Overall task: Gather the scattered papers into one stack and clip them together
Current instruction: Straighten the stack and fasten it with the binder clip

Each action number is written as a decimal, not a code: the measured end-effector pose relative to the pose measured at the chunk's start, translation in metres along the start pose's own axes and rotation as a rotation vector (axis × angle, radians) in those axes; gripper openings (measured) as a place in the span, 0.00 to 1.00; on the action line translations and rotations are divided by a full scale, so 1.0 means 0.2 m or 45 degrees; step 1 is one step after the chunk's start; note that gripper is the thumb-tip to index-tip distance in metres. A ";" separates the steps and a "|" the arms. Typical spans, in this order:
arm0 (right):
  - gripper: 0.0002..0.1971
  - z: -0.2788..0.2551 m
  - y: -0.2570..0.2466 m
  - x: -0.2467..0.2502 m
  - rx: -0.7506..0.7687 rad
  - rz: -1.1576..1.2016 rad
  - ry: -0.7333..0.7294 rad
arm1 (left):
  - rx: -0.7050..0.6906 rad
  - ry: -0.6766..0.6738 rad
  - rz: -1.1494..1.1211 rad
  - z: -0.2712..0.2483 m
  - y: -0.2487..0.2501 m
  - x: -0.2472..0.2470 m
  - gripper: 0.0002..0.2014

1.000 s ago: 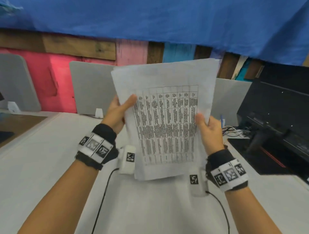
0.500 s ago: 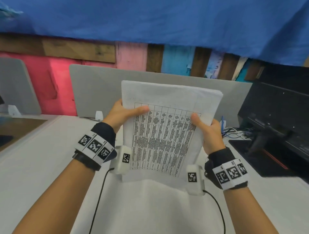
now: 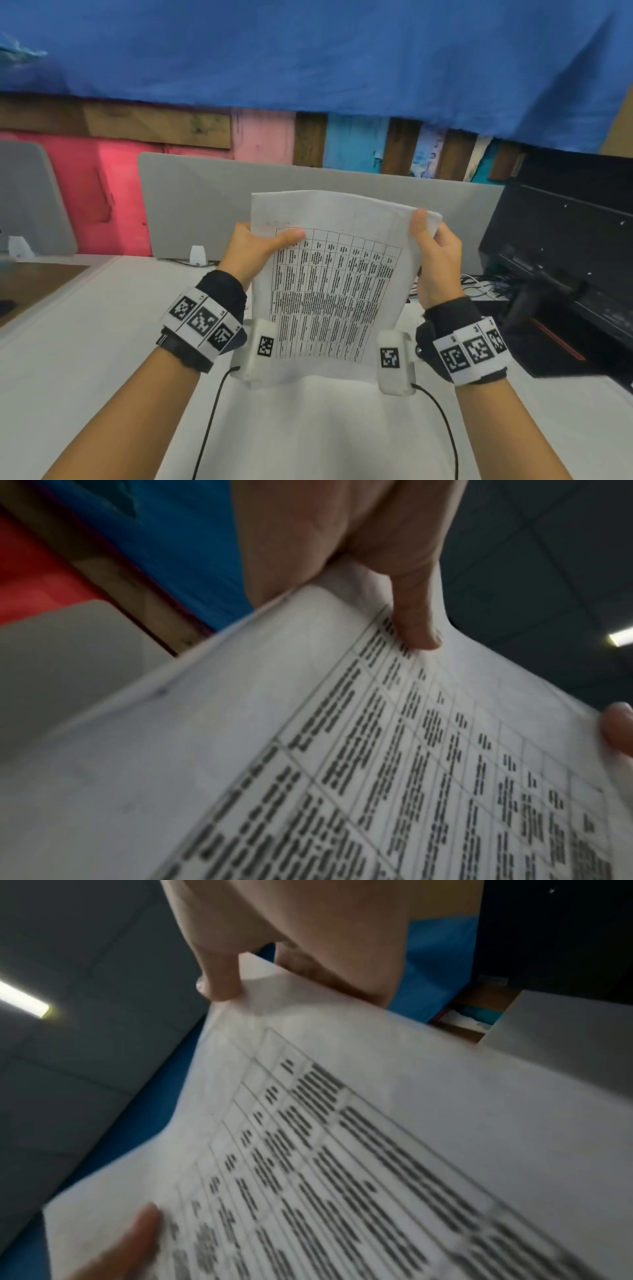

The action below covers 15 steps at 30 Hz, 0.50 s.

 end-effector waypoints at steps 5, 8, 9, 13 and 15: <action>0.19 0.05 -0.04 0.03 -0.082 0.043 0.150 | -0.025 -0.006 0.014 0.01 0.01 -0.01 0.06; 0.22 0.09 0.00 0.04 -0.186 0.080 0.191 | -0.014 0.011 0.002 0.01 0.00 0.00 0.05; 0.21 0.10 0.01 0.04 -0.226 0.081 0.188 | -0.014 0.013 -0.002 0.01 0.00 0.00 0.05; 0.16 0.12 0.09 0.00 -0.406 0.094 0.093 | -0.015 0.007 -0.004 0.02 0.00 0.00 0.05; 0.16 0.12 0.09 -0.01 -0.437 0.074 0.063 | -0.018 0.011 0.005 0.02 0.00 0.00 0.06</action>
Point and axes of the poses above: each hand's wrist, its own z-axis towards the middle knuckle, its own x-axis out of the back of the hand, y = z × x, the point moved 10 cm from there along z, towards the middle knuckle, and after that the axes turned 15 degrees about -z, right-handed, at the moved point
